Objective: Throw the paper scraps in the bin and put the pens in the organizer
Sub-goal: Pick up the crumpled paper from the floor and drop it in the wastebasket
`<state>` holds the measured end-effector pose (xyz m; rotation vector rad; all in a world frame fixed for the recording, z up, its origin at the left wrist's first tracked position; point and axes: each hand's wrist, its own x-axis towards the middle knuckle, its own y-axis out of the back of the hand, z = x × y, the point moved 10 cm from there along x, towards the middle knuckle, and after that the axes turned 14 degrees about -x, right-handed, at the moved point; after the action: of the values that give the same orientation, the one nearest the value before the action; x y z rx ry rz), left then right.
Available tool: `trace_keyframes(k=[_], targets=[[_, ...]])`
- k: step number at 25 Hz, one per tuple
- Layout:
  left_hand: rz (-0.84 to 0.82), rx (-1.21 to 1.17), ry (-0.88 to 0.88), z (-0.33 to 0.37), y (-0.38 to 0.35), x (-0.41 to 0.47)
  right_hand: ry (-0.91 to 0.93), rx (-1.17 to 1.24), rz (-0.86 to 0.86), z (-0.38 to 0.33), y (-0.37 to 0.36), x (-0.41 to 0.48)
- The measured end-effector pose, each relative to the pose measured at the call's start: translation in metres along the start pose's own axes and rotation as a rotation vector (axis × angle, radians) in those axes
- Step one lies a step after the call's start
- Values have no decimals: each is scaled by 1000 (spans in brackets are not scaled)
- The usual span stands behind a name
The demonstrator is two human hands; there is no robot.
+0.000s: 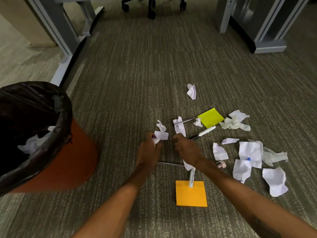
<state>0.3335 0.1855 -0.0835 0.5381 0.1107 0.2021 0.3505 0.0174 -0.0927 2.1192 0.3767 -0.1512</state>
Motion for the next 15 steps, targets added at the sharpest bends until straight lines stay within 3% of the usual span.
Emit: trace_keyframes(k=[3,6,15], targets=[[90,2,53,-2,13,10,-9,-141,138,0,14,12],[136,9,94,-2,16,26,-47,-134,221,0,28,25],[-76,-7,169,-16,-22,42,-60,-189,207,-22,16,78]])
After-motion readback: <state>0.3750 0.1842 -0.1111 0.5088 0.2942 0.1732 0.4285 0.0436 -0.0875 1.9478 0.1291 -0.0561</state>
